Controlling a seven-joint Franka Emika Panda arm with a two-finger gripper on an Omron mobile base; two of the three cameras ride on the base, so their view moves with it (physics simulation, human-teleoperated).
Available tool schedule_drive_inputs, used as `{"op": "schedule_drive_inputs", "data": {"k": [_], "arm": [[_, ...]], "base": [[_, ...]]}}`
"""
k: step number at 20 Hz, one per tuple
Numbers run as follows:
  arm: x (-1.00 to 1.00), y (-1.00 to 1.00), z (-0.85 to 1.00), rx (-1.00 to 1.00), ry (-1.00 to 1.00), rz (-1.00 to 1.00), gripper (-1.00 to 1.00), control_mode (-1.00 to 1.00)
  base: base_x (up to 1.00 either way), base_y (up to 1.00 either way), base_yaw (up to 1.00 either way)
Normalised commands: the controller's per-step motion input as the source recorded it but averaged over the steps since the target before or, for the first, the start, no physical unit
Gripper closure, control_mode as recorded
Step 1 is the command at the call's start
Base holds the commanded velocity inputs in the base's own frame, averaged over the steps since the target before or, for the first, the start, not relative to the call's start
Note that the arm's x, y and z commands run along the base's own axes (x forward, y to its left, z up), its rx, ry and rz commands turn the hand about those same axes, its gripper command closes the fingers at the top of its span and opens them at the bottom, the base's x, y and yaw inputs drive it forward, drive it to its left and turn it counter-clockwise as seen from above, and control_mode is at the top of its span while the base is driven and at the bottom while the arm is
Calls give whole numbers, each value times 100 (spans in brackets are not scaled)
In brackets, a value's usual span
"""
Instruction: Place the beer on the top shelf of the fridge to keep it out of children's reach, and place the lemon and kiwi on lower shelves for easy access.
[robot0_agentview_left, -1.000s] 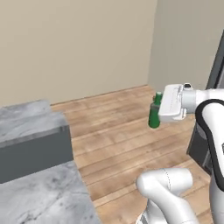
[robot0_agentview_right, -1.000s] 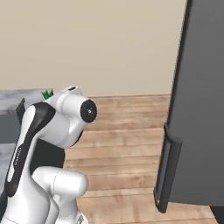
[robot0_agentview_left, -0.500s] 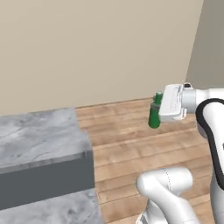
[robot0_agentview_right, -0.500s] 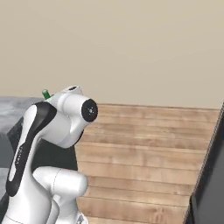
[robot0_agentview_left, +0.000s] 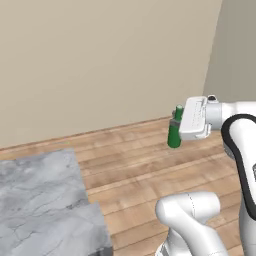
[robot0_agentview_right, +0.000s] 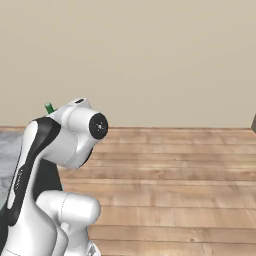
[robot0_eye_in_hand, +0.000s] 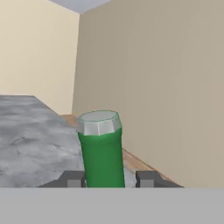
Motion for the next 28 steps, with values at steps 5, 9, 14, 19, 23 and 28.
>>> {"op": "schedule_drive_inputs", "data": {"k": [5, 9, 14, 19, 23, 28], "arm": [[0, 0, 0, 0, 0, 0, 100, 100], [0, 0, 0, 0, 0, 0, 100, 100], [0, 0, 0, 0, 0, 0, 100, 100], [0, 0, 0, 0, 0, 0, 100, 100], [0, 0, 0, 0, 0, 0, 100, 100], [0, 0, 0, 0, 0, 0, 100, 100]], "base": [[91, 0, -45], [64, 0, -58], [47, 0, -64], [41, 0, -67], [37, 0, -69], [34, 0, -70]]}}
